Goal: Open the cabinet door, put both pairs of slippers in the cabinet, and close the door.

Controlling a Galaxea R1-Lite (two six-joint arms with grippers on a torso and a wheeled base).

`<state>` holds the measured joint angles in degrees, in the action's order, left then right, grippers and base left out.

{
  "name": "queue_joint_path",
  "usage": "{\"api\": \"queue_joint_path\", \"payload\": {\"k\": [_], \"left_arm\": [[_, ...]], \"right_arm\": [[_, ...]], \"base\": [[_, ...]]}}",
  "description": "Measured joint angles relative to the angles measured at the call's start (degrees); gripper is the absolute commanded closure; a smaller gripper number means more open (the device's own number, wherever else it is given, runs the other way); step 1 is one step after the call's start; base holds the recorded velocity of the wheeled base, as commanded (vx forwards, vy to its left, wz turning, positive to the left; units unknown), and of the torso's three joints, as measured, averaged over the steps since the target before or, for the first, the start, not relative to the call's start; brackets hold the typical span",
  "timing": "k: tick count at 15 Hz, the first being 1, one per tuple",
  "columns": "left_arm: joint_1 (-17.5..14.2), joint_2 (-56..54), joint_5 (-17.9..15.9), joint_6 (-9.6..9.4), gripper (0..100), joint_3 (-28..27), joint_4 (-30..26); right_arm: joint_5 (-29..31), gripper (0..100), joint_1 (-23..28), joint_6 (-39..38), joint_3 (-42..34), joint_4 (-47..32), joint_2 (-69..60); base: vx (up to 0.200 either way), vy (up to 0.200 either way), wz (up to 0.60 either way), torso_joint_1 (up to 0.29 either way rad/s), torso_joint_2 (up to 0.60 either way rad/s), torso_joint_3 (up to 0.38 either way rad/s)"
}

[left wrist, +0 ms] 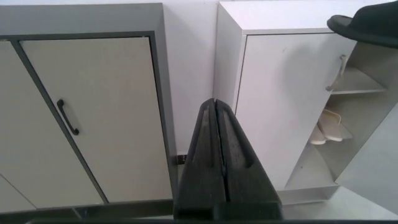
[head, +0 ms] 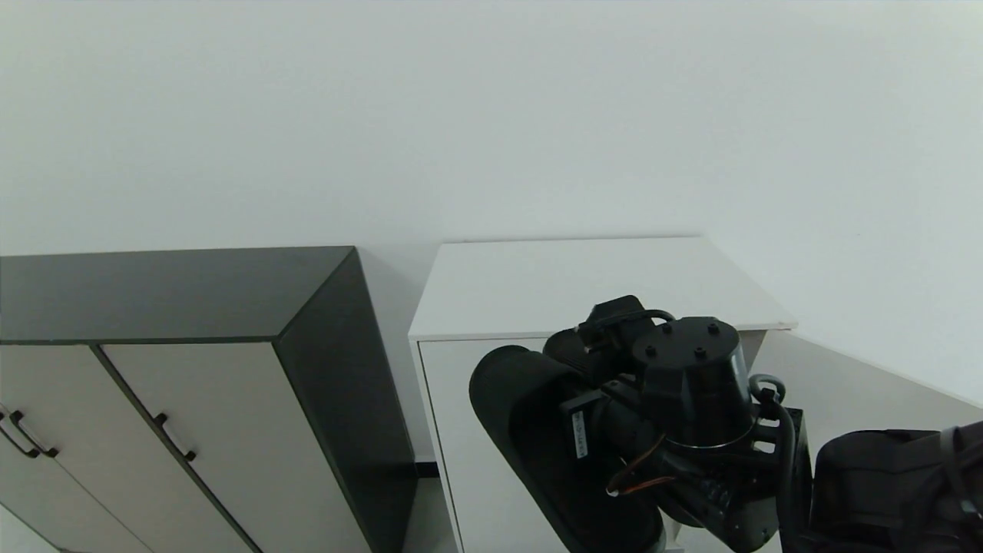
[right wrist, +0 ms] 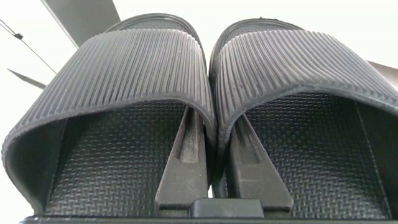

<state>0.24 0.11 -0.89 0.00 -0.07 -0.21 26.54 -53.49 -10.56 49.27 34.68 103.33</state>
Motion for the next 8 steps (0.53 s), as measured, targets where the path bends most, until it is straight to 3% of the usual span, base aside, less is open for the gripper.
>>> {"api": "queue_joint_path", "payload": {"k": [2,8], "left_arm": [[-0.09,0.00,0.00,0.00,100,0.00,0.02],[-0.13,0.00,0.00,0.00,100,-0.02,0.02]], "right_arm": [[0.01,100,0.11,0.00,-0.07,0.00,0.00],[-0.02,100,0.11,0.00,-0.07,-0.01,0.17]], "base": [[0.000,0.000,0.00,0.000,0.00,0.000],[0.000,-0.200,0.00,0.006,0.00,0.002]]}}
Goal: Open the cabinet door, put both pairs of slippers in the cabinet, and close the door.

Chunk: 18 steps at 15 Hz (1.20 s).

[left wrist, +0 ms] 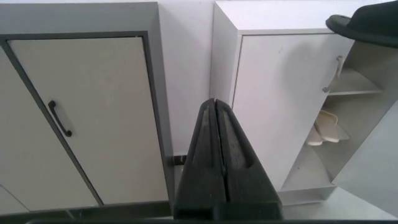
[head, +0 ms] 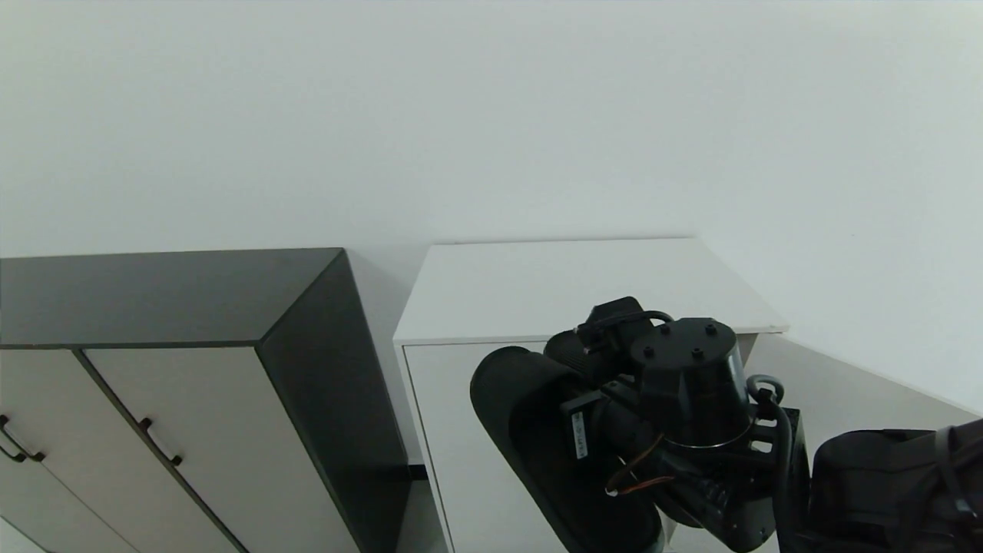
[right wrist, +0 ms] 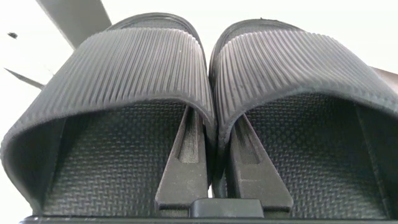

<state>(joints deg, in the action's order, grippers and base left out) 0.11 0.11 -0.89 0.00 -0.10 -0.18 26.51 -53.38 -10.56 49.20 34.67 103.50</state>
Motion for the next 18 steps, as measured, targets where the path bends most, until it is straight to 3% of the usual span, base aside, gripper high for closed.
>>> {"api": "queue_joint_path", "payload": {"k": [8,18], "left_arm": [[0.07,0.00,0.00,0.00,100,0.00,-0.02],[0.13,0.00,0.02,0.16,100,0.02,0.00]], "right_arm": [[0.02,100,-0.06,0.00,-0.09,0.17,0.22],[-0.02,100,-0.09,0.02,-0.76,1.54,0.30]], "base": [[0.000,-0.200,0.00,0.002,0.00,0.002],[0.000,0.000,0.00,0.000,0.00,0.000]]}}
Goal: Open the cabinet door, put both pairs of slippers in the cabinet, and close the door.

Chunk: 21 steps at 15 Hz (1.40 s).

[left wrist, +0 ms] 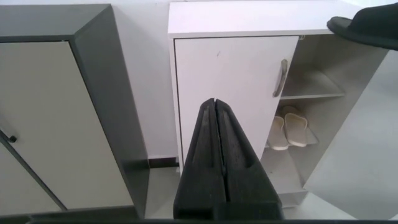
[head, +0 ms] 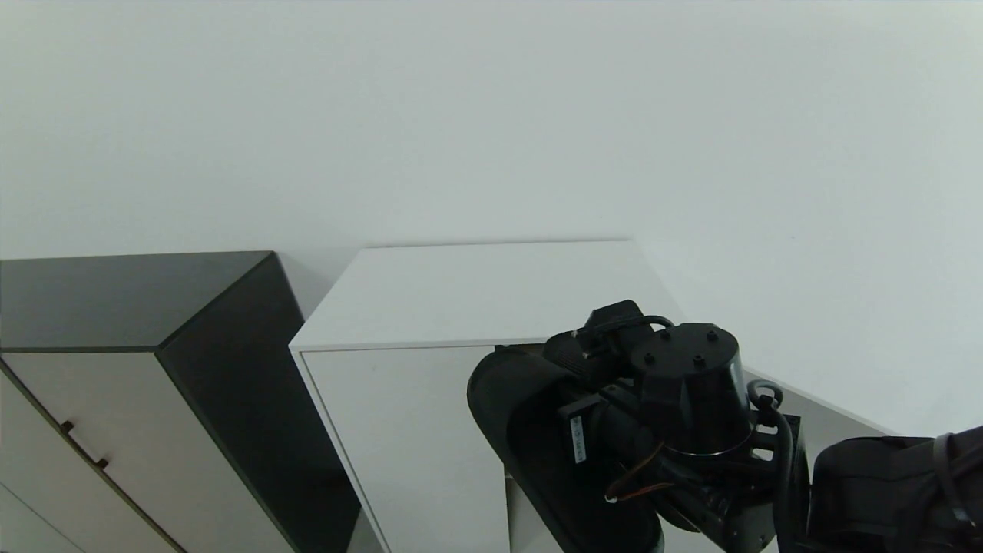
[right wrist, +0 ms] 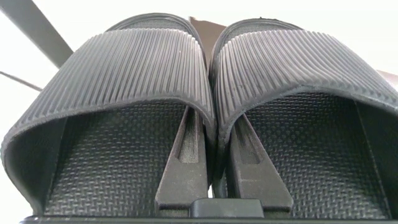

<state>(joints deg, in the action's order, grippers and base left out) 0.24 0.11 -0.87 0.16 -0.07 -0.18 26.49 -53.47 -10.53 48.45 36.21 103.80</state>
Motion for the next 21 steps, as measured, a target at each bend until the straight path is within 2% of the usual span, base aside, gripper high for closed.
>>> {"api": "queue_joint_path", "payload": {"k": [7,21], "left_arm": [[-0.06,0.00,0.00,-0.02,100,-0.02,0.00],[-0.06,0.00,-0.02,-0.02,100,-0.02,0.00]], "right_arm": [[0.09,100,0.39,0.88,-0.77,0.00,-0.02],[0.05,100,0.46,0.85,-1.29,-0.02,0.06]], "base": [[0.000,0.000,0.00,-0.008,0.02,0.010],[0.000,0.000,0.00,-0.200,0.50,0.300]]}}
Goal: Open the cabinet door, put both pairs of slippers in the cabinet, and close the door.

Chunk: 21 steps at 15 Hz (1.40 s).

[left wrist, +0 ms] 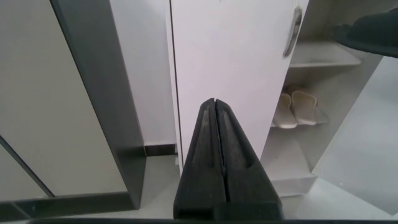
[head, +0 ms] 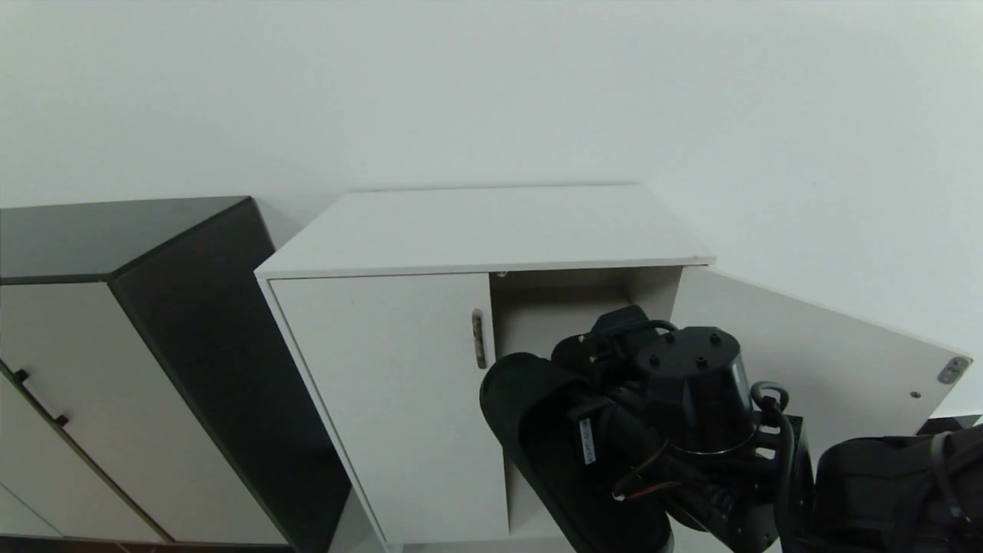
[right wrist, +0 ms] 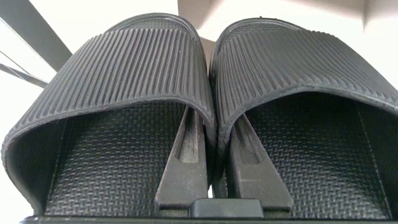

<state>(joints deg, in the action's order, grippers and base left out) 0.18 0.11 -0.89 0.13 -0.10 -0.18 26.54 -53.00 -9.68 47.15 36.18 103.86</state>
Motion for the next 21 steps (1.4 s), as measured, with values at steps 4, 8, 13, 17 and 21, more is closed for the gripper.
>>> {"api": "queue_joint_path", "payload": {"k": [4,8,13,17,21], "left_arm": [[0.00,0.00,0.00,0.02,100,0.00,0.00],[0.00,0.00,0.00,0.02,100,0.00,-0.02],[0.00,0.00,0.00,0.00,100,0.00,0.00],[0.00,0.00,0.00,0.02,100,0.02,-0.02],[0.00,0.00,-0.01,-0.04,100,0.00,-0.02]], "right_arm": [[0.01,100,0.11,0.00,-0.27,0.00,0.00],[0.01,100,0.37,0.02,-0.30,0.00,0.00],[0.01,100,0.76,0.05,-0.44,0.02,0.02],[0.26,100,1.61,2.13,-0.44,0.40,-0.04],[13.93,100,2.79,3.99,4.74,2.24,2.61]], "base": [[0.000,0.000,0.00,-0.162,0.49,0.317],[0.000,0.000,0.00,-0.133,0.47,0.338],[0.000,0.000,0.00,-0.078,0.45,0.367],[0.000,0.000,0.00,-0.018,0.34,0.312],[0.000,0.000,0.00,0.004,0.04,0.037]]}}
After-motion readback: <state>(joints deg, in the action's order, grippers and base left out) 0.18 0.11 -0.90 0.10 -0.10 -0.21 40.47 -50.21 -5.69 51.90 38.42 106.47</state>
